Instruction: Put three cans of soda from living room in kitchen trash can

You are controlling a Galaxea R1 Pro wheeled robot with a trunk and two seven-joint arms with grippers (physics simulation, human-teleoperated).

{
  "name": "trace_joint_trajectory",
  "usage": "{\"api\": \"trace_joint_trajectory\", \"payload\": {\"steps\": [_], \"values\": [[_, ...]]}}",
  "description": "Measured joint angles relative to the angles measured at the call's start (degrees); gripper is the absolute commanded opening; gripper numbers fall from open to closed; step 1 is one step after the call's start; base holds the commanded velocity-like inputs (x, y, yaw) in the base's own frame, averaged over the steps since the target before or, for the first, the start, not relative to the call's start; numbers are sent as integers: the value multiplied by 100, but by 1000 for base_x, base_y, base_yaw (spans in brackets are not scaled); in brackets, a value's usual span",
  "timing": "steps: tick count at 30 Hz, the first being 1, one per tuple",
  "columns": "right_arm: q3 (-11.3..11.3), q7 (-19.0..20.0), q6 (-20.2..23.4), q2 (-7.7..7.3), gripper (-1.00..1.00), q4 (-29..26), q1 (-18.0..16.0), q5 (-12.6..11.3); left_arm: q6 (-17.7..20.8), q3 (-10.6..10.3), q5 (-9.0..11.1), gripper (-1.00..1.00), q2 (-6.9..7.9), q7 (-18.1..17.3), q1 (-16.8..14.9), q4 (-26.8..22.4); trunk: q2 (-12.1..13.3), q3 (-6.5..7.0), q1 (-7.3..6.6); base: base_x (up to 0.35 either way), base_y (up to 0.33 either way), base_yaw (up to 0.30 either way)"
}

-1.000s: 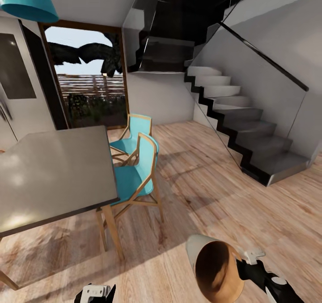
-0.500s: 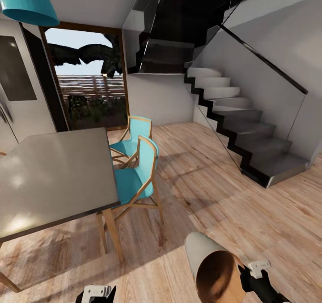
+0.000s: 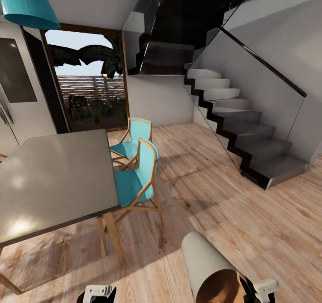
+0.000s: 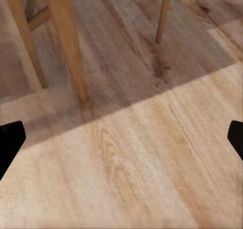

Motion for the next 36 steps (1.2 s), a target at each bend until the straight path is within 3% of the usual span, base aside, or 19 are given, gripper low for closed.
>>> {"api": "trace_joint_trajectory", "payload": {"steps": [18,30,36], "values": [[-23,-9,-553,-23,-100,461,163,-40,-83,21,4,100,29,-7,-47,485,722,323,-395,0,0,0],[-21,9,-603,-69,-100,524,168,-214,-108,50,3,100,40,-20,-48,561,1203,539,-659,0,0,0],[-25,19,-606,-76,-100,529,169,-227,-289,60,18,100,116,-23,-42,748,1444,646,-791,0,0,0]]}}
